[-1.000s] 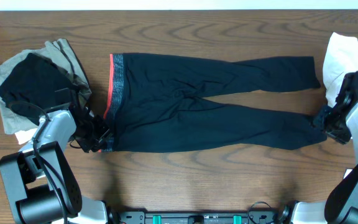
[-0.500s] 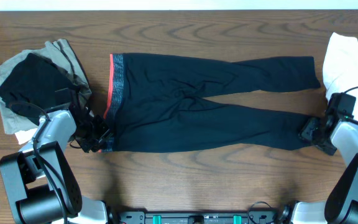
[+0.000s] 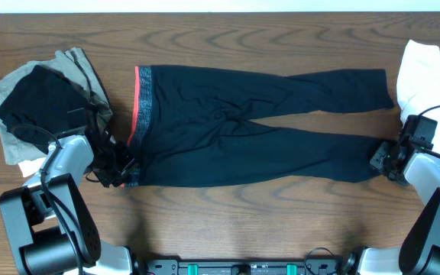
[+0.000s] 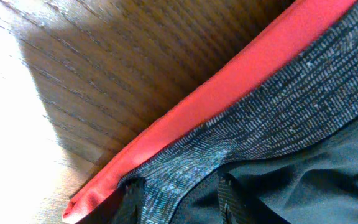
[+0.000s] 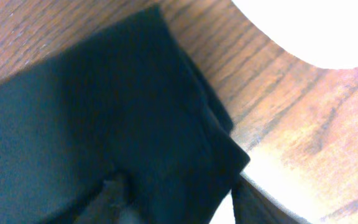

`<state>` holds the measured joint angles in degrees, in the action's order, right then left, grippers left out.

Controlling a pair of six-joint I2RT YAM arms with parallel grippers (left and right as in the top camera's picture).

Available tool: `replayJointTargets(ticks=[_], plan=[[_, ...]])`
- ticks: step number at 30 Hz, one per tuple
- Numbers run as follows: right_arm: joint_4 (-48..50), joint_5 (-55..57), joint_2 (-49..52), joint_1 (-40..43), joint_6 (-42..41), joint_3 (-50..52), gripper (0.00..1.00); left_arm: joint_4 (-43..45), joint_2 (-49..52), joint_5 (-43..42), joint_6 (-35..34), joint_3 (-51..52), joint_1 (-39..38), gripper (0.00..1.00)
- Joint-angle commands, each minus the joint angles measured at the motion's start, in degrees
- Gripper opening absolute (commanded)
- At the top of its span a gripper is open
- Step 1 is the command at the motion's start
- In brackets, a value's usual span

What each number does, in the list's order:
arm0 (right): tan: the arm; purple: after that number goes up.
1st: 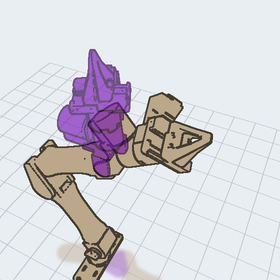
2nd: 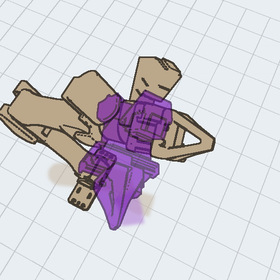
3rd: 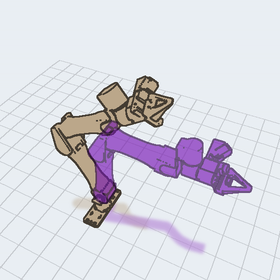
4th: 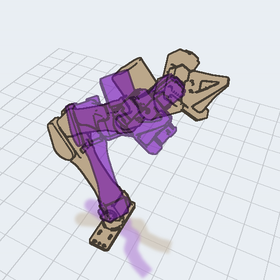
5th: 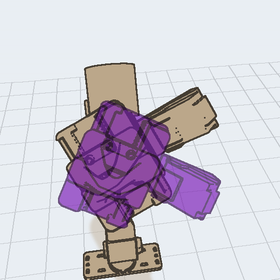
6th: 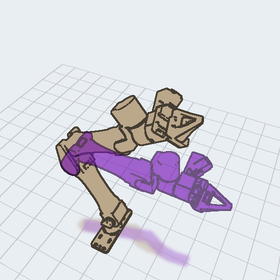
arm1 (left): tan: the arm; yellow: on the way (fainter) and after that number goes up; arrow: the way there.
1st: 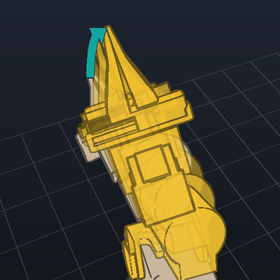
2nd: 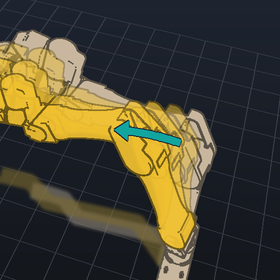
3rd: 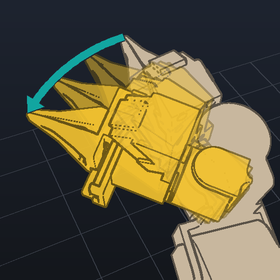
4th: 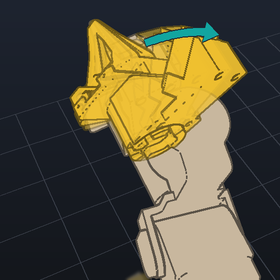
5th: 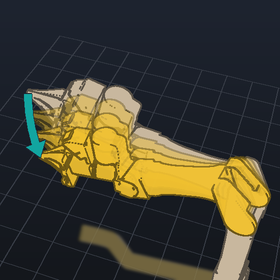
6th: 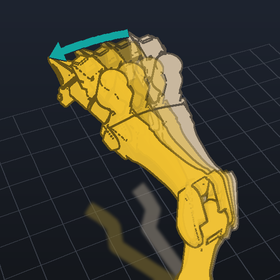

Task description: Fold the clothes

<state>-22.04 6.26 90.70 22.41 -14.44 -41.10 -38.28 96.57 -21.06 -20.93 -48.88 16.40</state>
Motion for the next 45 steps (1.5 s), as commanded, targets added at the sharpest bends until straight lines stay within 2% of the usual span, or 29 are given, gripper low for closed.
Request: replayJointTargets(ticks=[1, 2, 3, 7, 11, 18, 22, 24, 25, 26, 29, 38, 45], plan=[[-0.35, -0.66, 0.39, 0.28, -0.31, 0.74, 0.14, 1.95, 4.59, 10.58, 1.75, 3.56, 1.27, 0.43], [-0.48, -0.76, 0.37, 0.28, -0.33, 0.72, 0.04, 1.95, 4.59, 10.6, 1.75, 3.56, 1.27, 0.43], [-0.48, -1.18, 0.31, 0.28, -0.31, 0.68, 0.01, 1.95, 4.59, 10.6, 1.75, 3.56, 1.27, 0.43], [-2.47, -3.34, -1.73, 0.28, -0.31, -1.75, 0.01, 1.92, 4.59, 10.58, 1.75, 3.56, 1.27, 0.43], [-6.29, -6.43, -6.8, 0.28, -0.02, -8.46, 0.01, 1.92, 4.59, 10.58, 1.75, 3.56, 1.27, 0.43], [-8.61, -10.14, -14.97, 0.28, 4.83, -17.57, 0.02, 1.95, 4.59, 10.58, 1.75, 3.56, 1.27, 0.43], [-13.31, -6.97, -15.67, 0.28, 6.36, -17.59, 0.09, 1.97, 4.59, 10.58, 1.73, 3.56, 1.27, 0.43], [-17.75, -3.13, -14.97, 0.28, 6.34, -17.51, 0.09, 1.95, 4.59, 10.58, 1.73, 3.56, 1.27, 0.43], [-19.54, -1.27, -14.53, 0.28, 6.32, -17.38, 0.14, 1.95, 4.59, 10.58, 1.73, 3.56, 1.27, 0.43], [-21.14, 1.01, -14.01, 0.28, 6.03, -17.14, 0.23, 1.97, 4.59, 10.58, 1.73, 3.56, 1.27, 0.43], [-22.97, 6.08, -12.28, 0.31, 3.26, -16.61, 0.3, 1.97, 4.59, 10.56, 1.73, 3.56, 1.27, 0.43], [-22.1, 6.16, -11.15, 0.31, 2.67, -16.57, 0.38, 1.9, 4.59, 10.54, 1.73, 3.56, 1.27, 0.43], [-18.86, 3.56, -5.99, 1.84, 2.69, -16.48, 0.36, 1.92, 4.59, 10.54, 1.73, 3.56, 1.27, 0.43]])
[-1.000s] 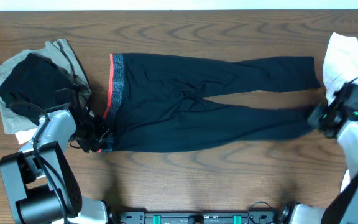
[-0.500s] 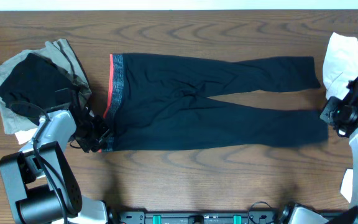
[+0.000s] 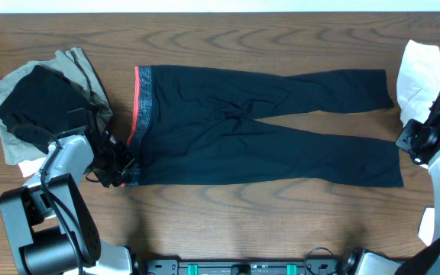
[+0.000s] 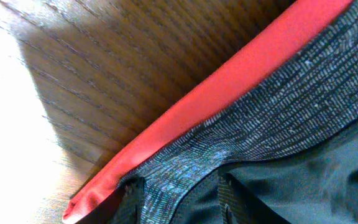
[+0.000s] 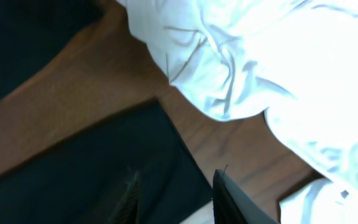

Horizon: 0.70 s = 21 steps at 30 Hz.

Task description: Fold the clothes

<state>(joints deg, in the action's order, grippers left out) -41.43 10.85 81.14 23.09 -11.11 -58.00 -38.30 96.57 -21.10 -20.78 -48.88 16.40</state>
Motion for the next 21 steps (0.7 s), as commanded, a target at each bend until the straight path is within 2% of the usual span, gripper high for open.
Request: replayJointTargets(ticks=[1, 9, 18, 20, 21], plan=[[0.85, -1.77, 5.18, 1.46, -0.63, 0.42, 0.36, 1.95, 4.59, 10.58, 1.57, 3.56, 1.27, 0.43], [5.25, -9.01, 18.14, 3.1, -0.55, 0.42, 0.4, 1.95, 4.59, 10.58, 1.6, 3.56, 1.27, 0.43], [9.31, -9.62, 24.76, 3.1, -0.55, 0.42, 0.41, 1.95, 4.59, 10.6, 1.6, 3.56, 1.27, 0.43], [9.79, -9.64, 25.51, 3.1, -0.48, 0.42, 0.36, 1.95, 4.59, 10.6, 1.6, 3.56, 1.27, 0.43], [9.94, -9.64, 25.66, 3.13, -0.39, 0.42, 0.27, 1.95, 4.59, 10.6, 1.6, 3.56, 1.27, 0.43]])
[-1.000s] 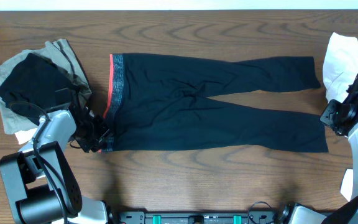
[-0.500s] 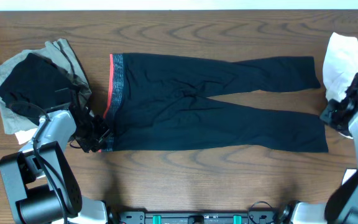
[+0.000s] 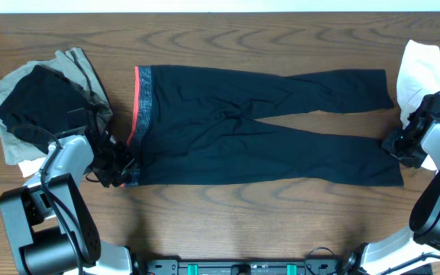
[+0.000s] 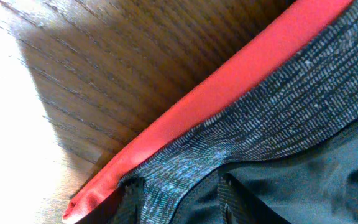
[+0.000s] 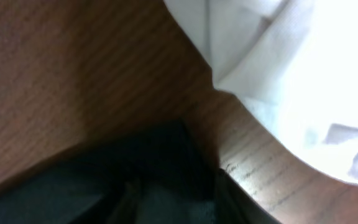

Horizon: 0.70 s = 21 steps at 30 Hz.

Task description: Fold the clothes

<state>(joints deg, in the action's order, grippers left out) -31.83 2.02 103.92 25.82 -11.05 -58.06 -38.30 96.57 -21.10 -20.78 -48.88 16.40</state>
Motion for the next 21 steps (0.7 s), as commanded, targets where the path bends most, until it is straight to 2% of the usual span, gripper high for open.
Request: replayJointTargets(ticks=[1, 2, 6, 15, 21], plan=[[0.35, -0.83, 2.91, 0.42, -0.46, 0.48, 0.12, 1.95, 4.59, 10.6, 1.6, 3.56, 1.27, 0.43], [0.31, -0.9, 2.82, 0.42, -0.46, 0.44, 0.01, 1.95, 4.59, 10.6, 1.6, 3.56, 1.27, 0.43], [-1.42, -2.36, 1.03, 0.37, -0.48, -0.83, 0.01, 1.95, 4.59, 10.6, 1.6, 3.56, 1.27, 0.43], [-9.84, 0.76, -10.75, 0.52, -0.46, -10.93, 0.01, 1.95, 4.59, 10.6, 1.6, 3.56, 1.27, 0.43], [-11.65, 4.28, -12.72, 0.52, -0.5, -11.34, 0.01, 1.97, 4.59, 10.6, 1.6, 3.56, 1.27, 0.43]])
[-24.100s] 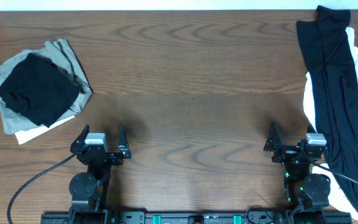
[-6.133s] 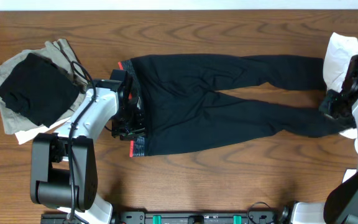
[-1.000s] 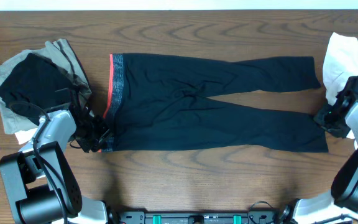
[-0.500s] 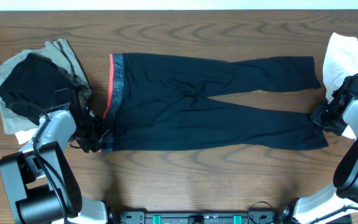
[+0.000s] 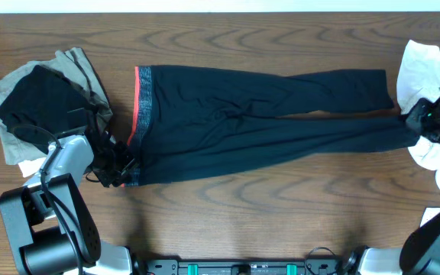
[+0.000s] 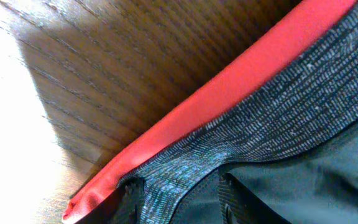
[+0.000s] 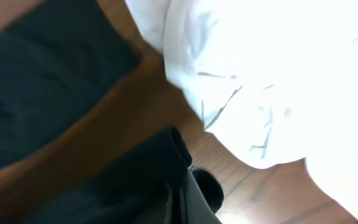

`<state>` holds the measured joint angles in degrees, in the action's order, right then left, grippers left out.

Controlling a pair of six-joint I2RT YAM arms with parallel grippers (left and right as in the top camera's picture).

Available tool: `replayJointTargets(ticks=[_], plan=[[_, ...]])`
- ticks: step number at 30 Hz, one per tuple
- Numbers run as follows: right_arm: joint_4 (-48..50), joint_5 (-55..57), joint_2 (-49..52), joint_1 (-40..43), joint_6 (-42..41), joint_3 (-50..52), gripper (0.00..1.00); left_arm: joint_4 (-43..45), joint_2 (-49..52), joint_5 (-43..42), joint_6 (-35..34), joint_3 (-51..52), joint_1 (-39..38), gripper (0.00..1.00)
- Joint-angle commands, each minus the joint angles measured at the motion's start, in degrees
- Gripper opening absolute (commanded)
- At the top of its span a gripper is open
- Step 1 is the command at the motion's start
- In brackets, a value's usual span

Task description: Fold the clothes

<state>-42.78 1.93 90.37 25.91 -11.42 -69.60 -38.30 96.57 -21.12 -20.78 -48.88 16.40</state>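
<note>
Black leggings [image 5: 243, 130] with a red and grey waistband [image 5: 142, 107] lie lengthwise across the wooden table. My left gripper [image 5: 121, 169] sits at the waistband's near corner. In the left wrist view it [image 6: 179, 199] is open, with the grey band [image 6: 260, 118] between its fingers. My right gripper [image 5: 415, 122] is shut on the near leg's cuff [image 7: 148, 162], held just off the table beside the far leg's cuff [image 5: 373, 84]. That near leg now runs close along the far leg [image 7: 42, 74].
A white garment [image 5: 422, 69] lies at the right edge, right by my right gripper, and fills the right wrist view [image 7: 278, 74]. A pile of olive, black and white clothes [image 5: 40, 103] sits at the left. Bare wood [image 5: 281, 206] runs along the front.
My right gripper was open over the near leg's cuff on the table. Now it is shut on that cuff and stands farther back and right, the leg drawn up beside the far leg. Left arm unchanged.
First my right gripper stood open around the near cuff's end. Then it hung higher near the white garment, open and empty. It was then low at the cuff again, and now grips it, with the leg shifted back. My left gripper stayed at the waistband corner throughout.
</note>
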Motion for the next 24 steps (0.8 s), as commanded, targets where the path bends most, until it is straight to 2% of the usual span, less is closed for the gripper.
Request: replayJointTargets(ticks=[1, 5, 7, 8, 14, 15, 17, 18, 20, 24], plan=[[-0.79, 4.96, 1.18, 0.44, -0.15, 0.57, 0.01, 1.97, 4.59, 10.62, 1.6, 3.56, 1.27, 0.43], [-0.79, 6.56, 3.15, 0.44, -0.35, 2.34, 0.09, 1.95, 4.59, 10.62, 1.6, 3.56, 1.27, 0.43], [-0.9, 6.71, 4.39, 0.48, -0.35, 2.71, 0.23, 1.9, 4.59, 10.6, 1.6, 3.56, 1.27, 0.43], [-1.22, 6.73, 4.96, 0.5, -0.33, 2.71, 0.26, 1.75, 4.59, 10.6, 1.6, 3.56, 1.27, 0.44], [-3.48, 6.69, 6.29, 0.72, -0.35, 2.71, 0.28, 0.66, 4.59, 10.58, 1.6, 3.56, 1.27, 0.44], [-4.15, 6.69, 6.29, 0.72, -0.35, 2.71, 0.29, 0.42, 4.59, 10.38, 1.6, 3.56, 1.27, 0.48], [-5.31, 6.69, 6.29, 0.79, -0.35, 2.71, 0.35, 0.22, 4.59, 9.64, 1.57, 3.56, 1.27, 0.66], [-6.03, 6.69, 6.29, 0.83, -0.35, 2.71, 0.37, 0.0, 4.59, 9.53, 1.57, 3.56, 1.27, 0.73], [-7.56, 6.67, 6.29, 0.94, -0.35, 2.73, 0.39, -0.48, 4.57, 8.9, 1.62, 3.56, 1.27, 0.79], [-8.48, 6.62, 6.32, 0.94, -0.37, 3.76, 0.4, -1.55, 4.09, 6.12, 3.17, 3.48, 1.27, 0.84]])
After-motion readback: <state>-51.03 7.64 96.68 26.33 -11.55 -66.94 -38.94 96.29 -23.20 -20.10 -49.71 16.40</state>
